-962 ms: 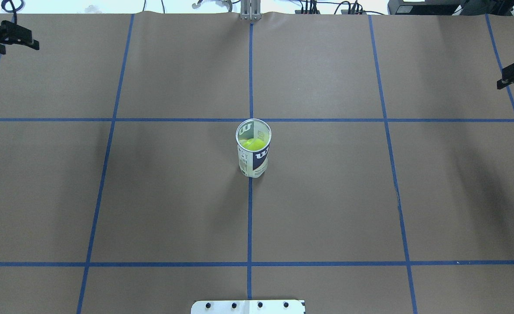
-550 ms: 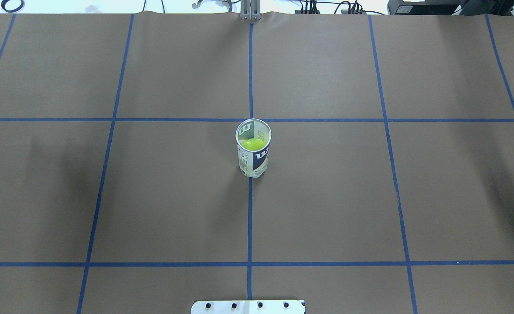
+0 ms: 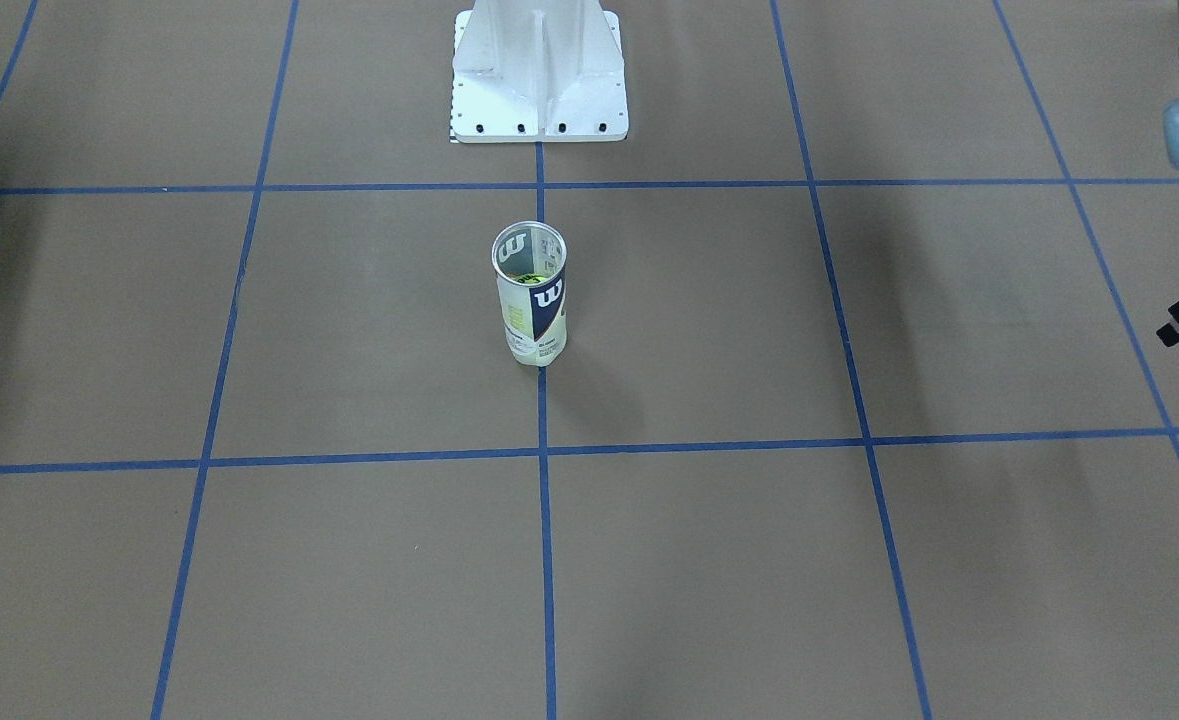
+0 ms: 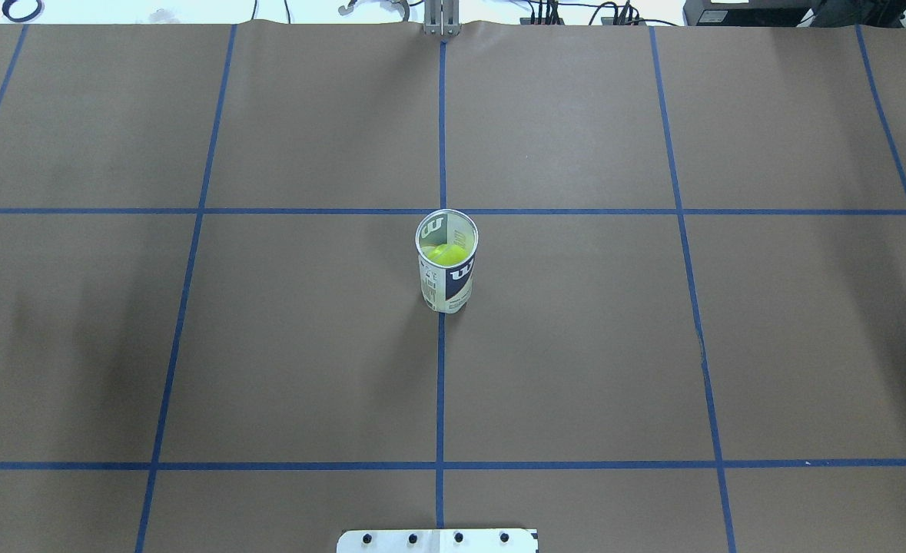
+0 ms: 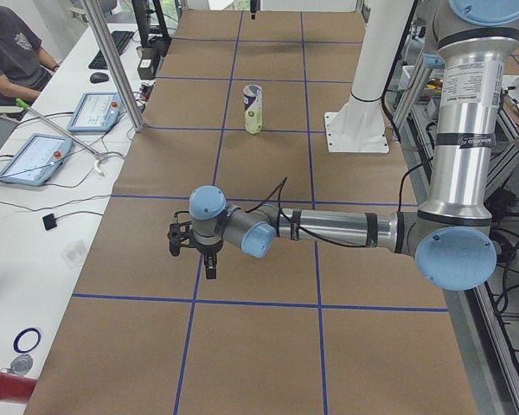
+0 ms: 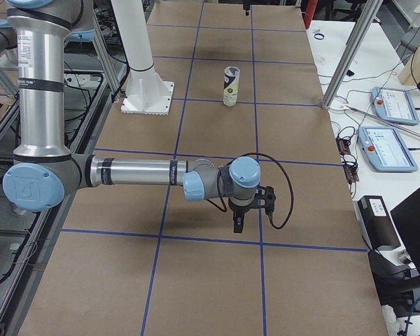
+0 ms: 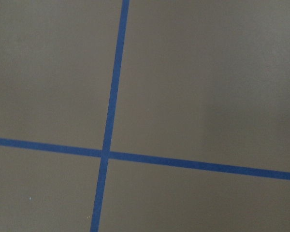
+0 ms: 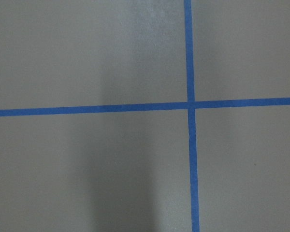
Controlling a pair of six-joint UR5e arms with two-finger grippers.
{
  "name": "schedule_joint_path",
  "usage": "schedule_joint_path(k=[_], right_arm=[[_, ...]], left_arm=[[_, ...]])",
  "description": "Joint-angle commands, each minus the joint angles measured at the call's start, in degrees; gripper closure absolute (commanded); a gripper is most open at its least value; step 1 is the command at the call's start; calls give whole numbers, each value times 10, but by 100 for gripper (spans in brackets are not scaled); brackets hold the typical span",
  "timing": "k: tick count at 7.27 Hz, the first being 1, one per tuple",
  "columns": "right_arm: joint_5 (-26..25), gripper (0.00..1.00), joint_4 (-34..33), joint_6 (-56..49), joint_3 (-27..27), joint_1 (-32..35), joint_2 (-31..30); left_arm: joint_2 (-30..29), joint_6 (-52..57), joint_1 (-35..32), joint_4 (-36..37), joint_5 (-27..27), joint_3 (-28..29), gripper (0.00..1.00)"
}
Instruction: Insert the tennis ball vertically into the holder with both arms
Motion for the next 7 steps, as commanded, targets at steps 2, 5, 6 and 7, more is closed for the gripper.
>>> schedule_joint_path(k=[2,5,6,7], right_arm=[[-28,1,-94,-45,1,-2,50],[-28,1,-94,-46,0,-2,50],[-28,1,-94,-45,-1,-2,48],[-28,1,-94,-46,0,-2,46]], left_arm=[[27,96,-19,96,-13,-58,0],[122,275,-58,98,-12,-103,0],[123,248,-59,98,-11,-103,0],[123,246,-59,97,-11,-103,0]])
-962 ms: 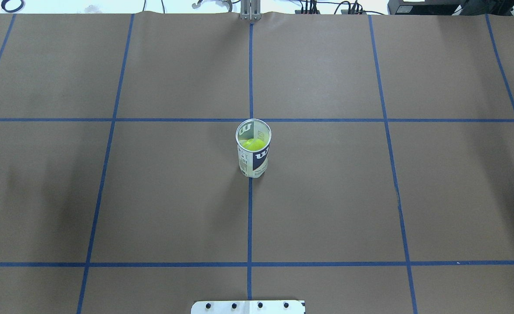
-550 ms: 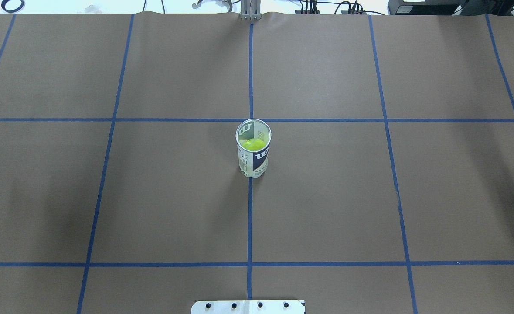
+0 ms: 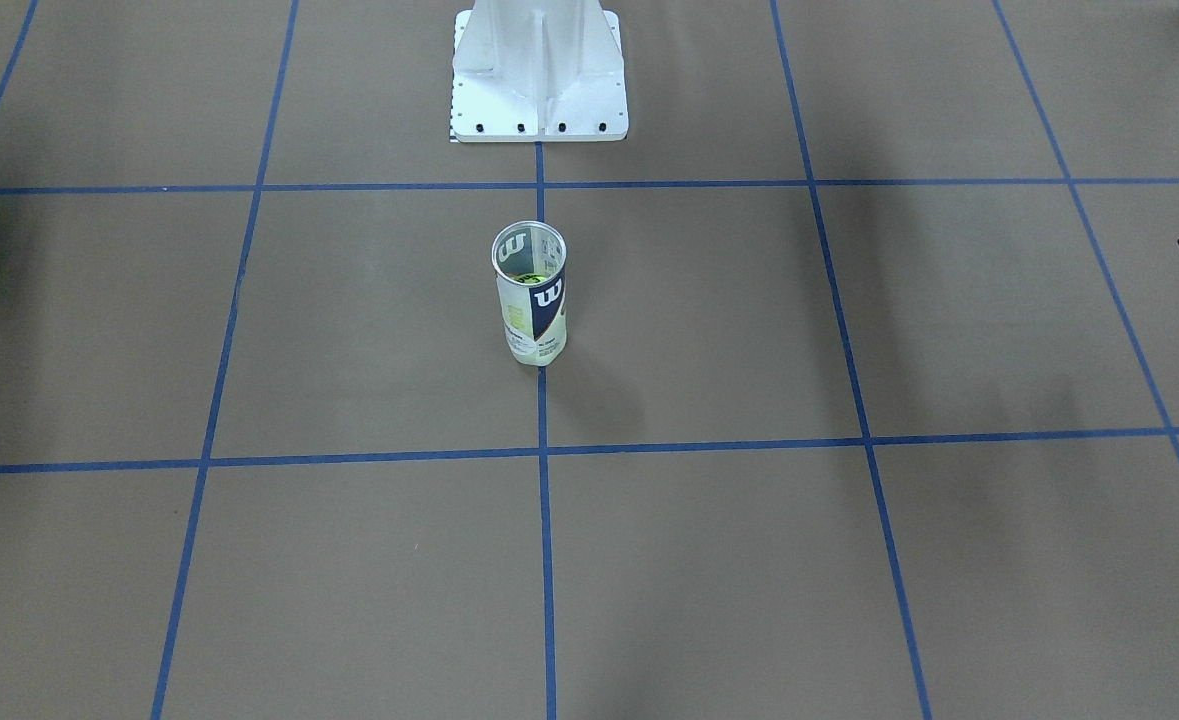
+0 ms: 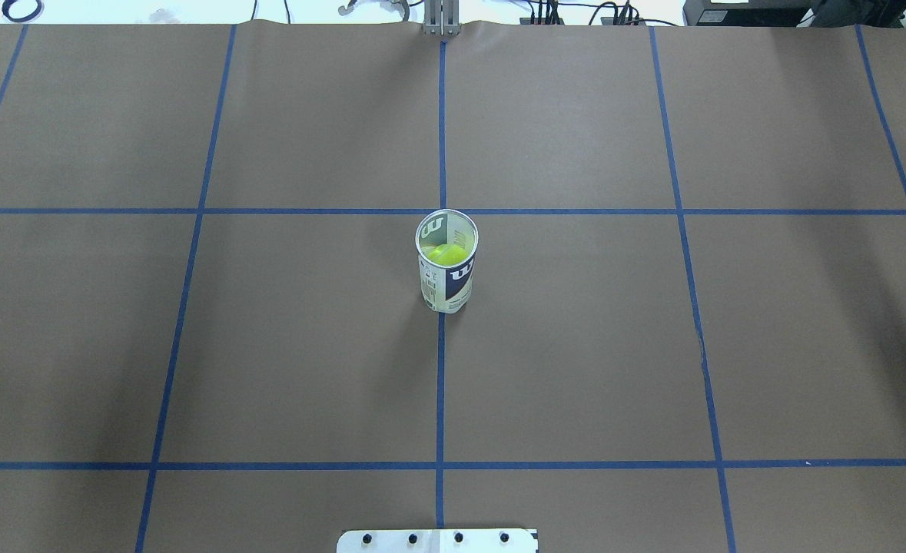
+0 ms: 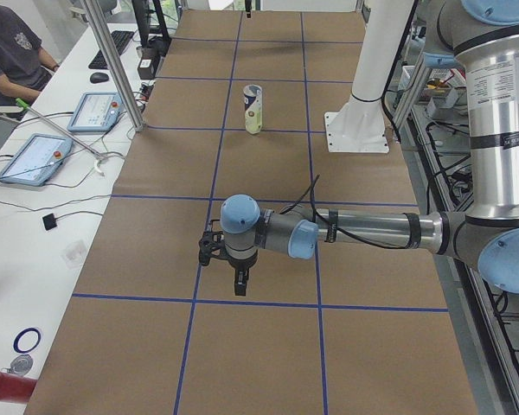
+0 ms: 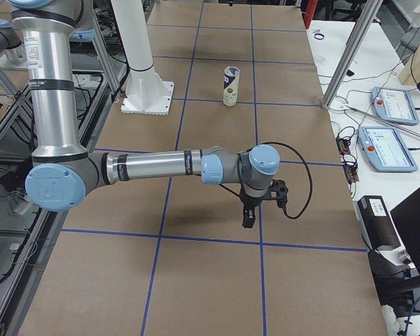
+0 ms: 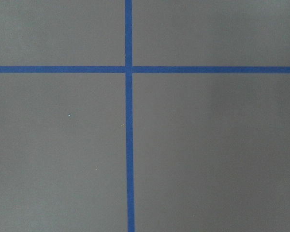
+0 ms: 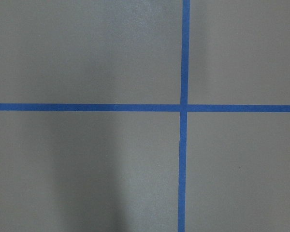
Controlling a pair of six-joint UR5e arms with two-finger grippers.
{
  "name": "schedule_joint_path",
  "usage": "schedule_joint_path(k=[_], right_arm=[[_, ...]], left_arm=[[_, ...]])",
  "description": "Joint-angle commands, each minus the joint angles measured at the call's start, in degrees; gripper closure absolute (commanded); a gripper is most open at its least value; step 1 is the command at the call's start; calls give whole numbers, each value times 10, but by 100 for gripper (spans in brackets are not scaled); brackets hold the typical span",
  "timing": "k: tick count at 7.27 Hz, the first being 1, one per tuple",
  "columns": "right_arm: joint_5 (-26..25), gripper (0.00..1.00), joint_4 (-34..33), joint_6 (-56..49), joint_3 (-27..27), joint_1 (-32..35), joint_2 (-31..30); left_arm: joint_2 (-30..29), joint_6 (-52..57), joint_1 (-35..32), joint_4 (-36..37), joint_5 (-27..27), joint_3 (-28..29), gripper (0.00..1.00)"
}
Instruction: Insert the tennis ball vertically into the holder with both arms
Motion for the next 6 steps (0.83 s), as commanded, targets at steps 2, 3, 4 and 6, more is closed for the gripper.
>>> schedule_joint_path(k=[2,3,4,6], right_arm=[[1,1,0,0,-1,0,-3],[1,1,1,0,-1,0,-3],[1,1,1,0,-1,0,-2],[2,1,1,0,0,0,-2]], left_arm=[[4,-7,-3,-3,-4,-1,0],[-5,-23,-2,1,-5,6,0],[-9,-42,-2,2,-10,0,0],[-9,-39,-5,2,-29,-1,0]])
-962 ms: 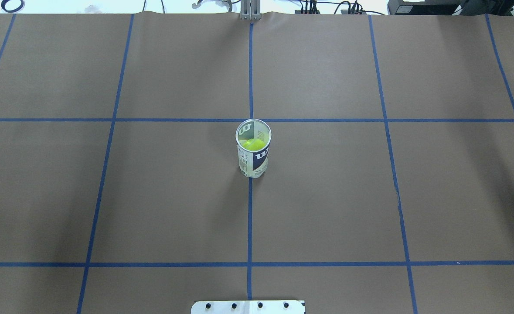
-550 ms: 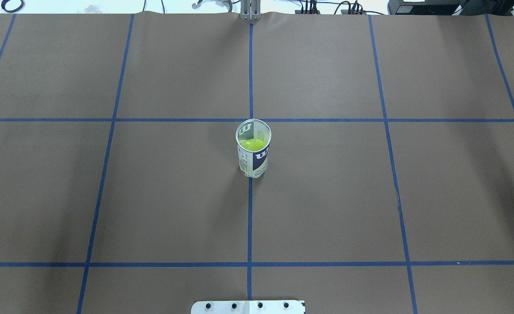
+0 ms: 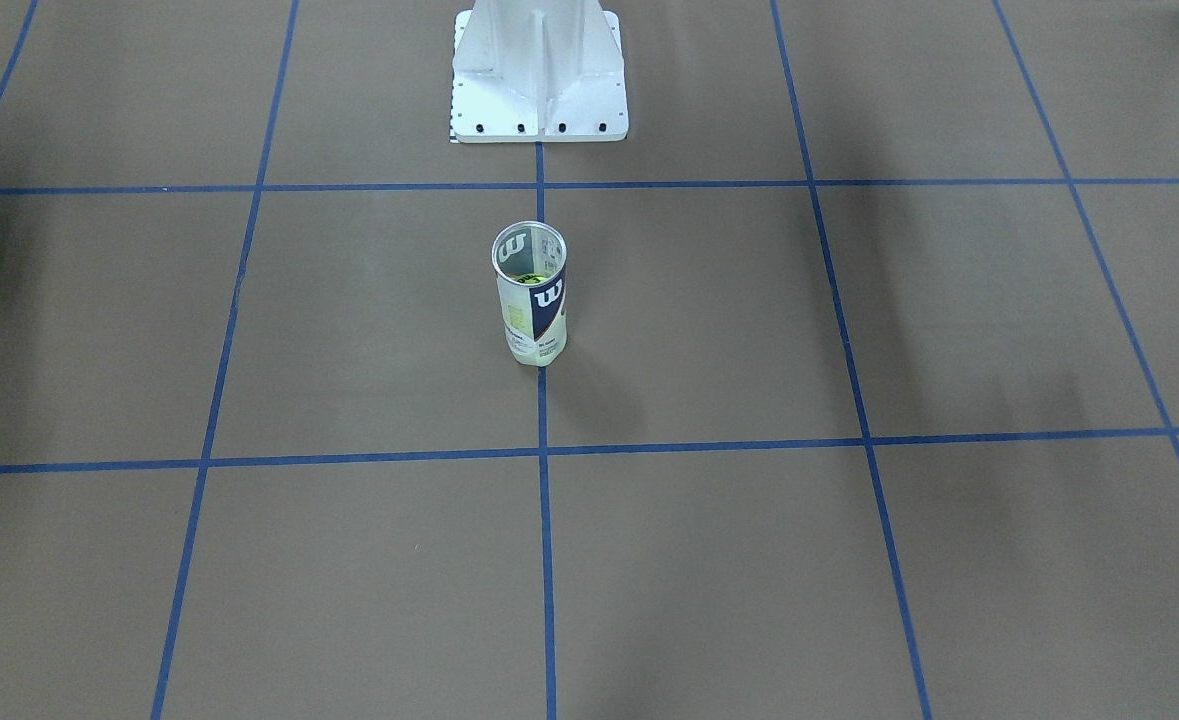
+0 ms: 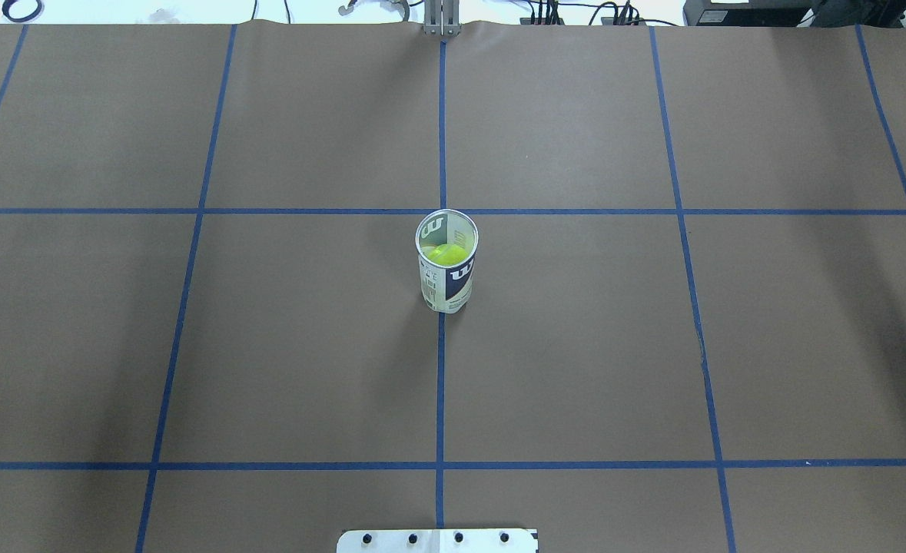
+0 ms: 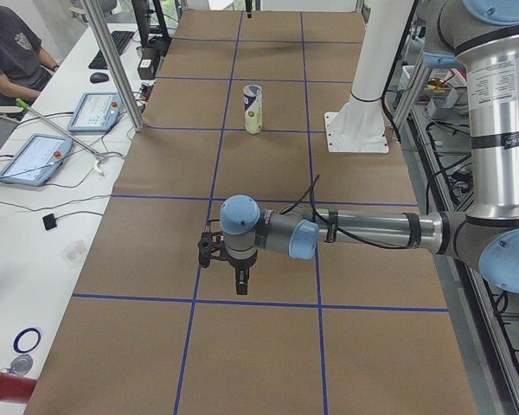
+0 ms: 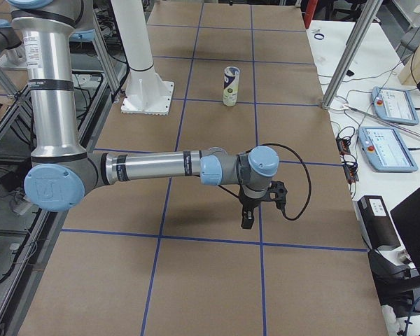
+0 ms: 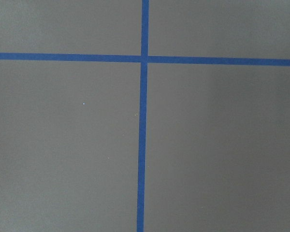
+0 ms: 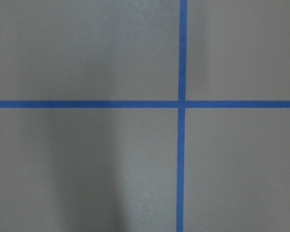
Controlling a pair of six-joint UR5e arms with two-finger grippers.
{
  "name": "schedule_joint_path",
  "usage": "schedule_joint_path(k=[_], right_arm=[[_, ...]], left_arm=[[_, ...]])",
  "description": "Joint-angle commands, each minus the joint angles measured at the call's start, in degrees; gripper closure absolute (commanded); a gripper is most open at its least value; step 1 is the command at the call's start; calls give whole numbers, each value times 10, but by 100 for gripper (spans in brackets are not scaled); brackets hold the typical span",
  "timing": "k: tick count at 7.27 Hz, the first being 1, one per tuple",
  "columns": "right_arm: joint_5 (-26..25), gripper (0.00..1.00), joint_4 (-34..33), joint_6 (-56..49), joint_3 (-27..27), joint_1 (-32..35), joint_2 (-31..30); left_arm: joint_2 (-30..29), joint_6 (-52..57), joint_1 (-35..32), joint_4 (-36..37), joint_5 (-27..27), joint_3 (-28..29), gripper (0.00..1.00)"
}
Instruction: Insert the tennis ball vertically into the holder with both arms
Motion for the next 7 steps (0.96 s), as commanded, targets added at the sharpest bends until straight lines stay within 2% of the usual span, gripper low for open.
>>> schedule_joint_path(k=[1,3,7], right_arm=[[0,1,-1,-1,1,0,2],[2,1,-1,-2,6,1,0],[3,1,-1,-9,10,30,1]], left_arm=[[-1,-1,-2,6,-8,-3,0],[-1,22,-41,41,-5,-20,0],[1,32,-39,32,-2,-8,0]])
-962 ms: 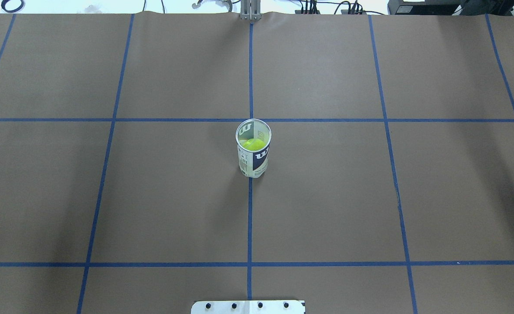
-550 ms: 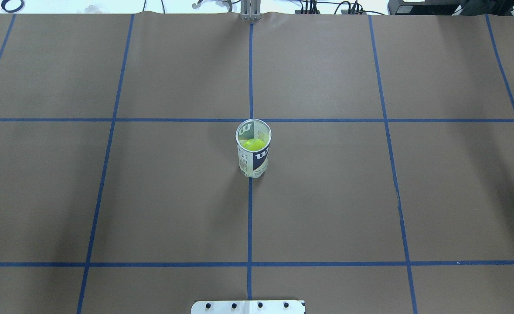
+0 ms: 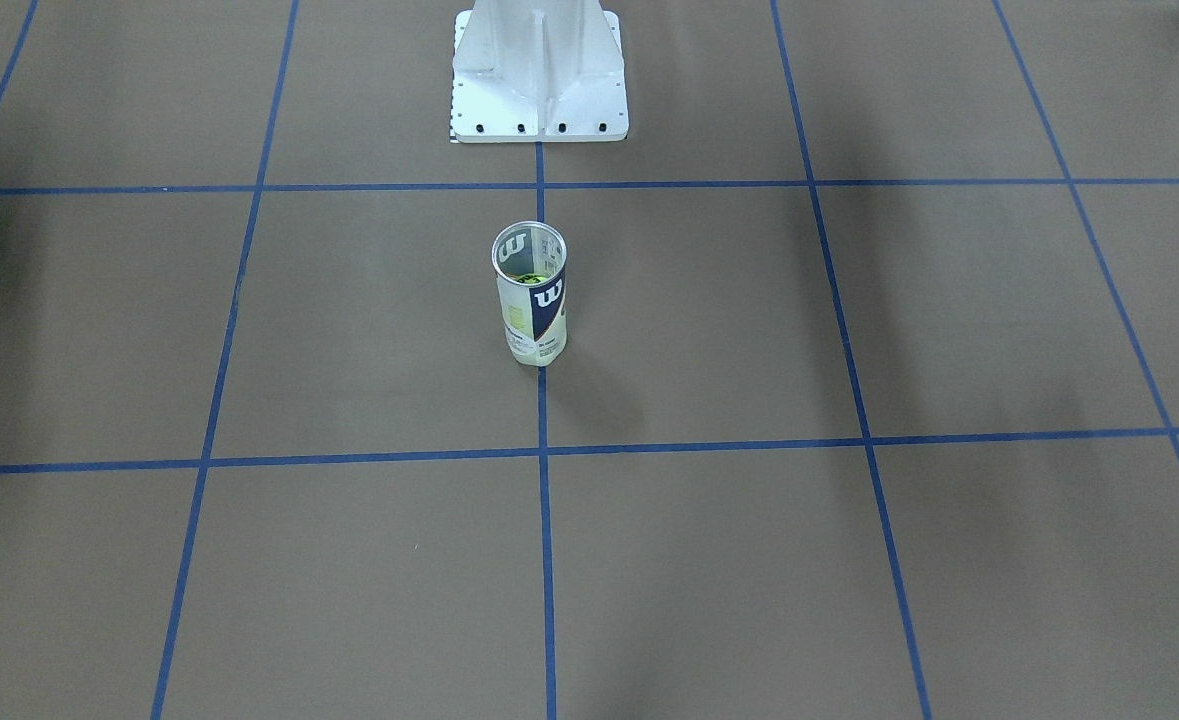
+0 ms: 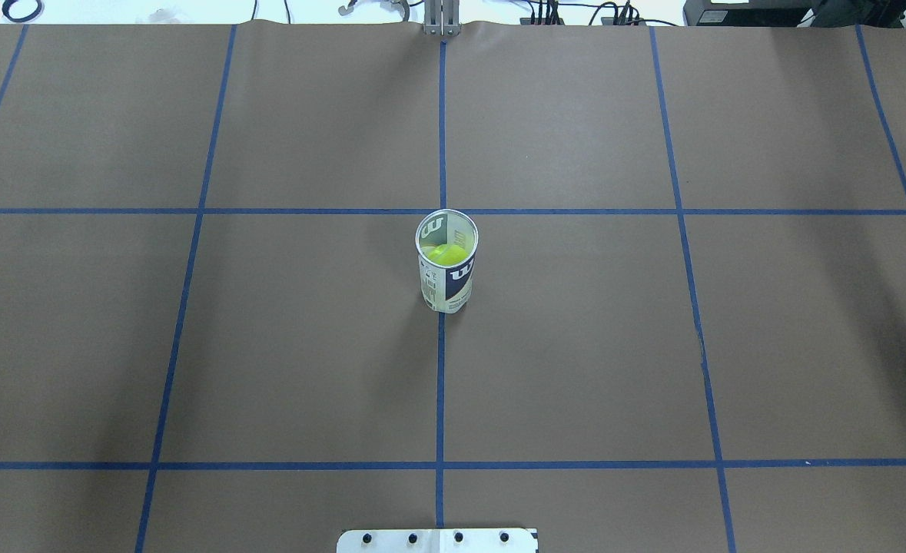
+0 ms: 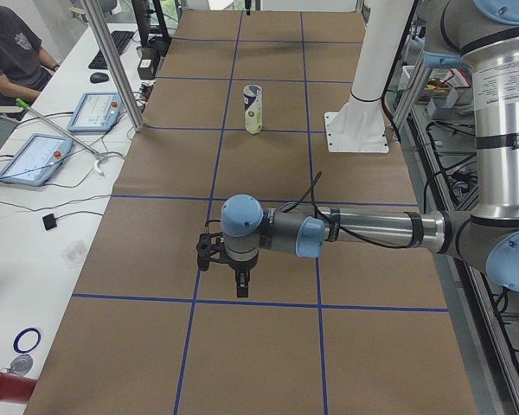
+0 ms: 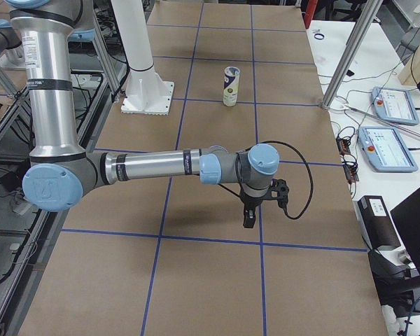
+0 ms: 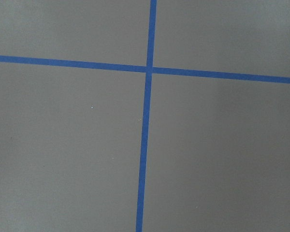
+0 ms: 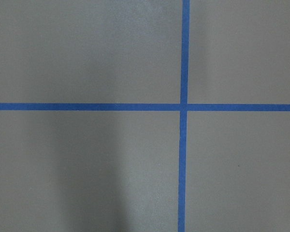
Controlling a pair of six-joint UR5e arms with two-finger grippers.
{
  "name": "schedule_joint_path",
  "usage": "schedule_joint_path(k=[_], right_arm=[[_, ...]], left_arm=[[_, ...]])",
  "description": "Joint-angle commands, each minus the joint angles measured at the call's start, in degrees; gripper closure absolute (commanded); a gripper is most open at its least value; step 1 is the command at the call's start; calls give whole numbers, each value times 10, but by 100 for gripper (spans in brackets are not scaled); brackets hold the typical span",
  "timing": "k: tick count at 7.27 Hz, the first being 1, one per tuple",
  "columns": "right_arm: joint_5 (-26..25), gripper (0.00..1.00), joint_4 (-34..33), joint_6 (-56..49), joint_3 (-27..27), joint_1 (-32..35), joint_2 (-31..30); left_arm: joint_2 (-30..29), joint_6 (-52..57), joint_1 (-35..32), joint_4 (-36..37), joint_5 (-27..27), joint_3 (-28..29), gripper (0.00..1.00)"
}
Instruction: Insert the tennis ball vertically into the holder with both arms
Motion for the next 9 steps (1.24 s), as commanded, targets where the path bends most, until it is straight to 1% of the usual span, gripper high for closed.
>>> schedule_joint_path(k=[1,4,9], right_arm=[[0,1,-1,-11,1,17,0],[0,1,0,-26,2,31,-2],[2,1,0,-26,7,31,-6]], left_arm=[[-3,0,0,-4,0,-1,0],[-7,0,0,-4,0,10,0],[-13,0,1,-5,-2,11,0]])
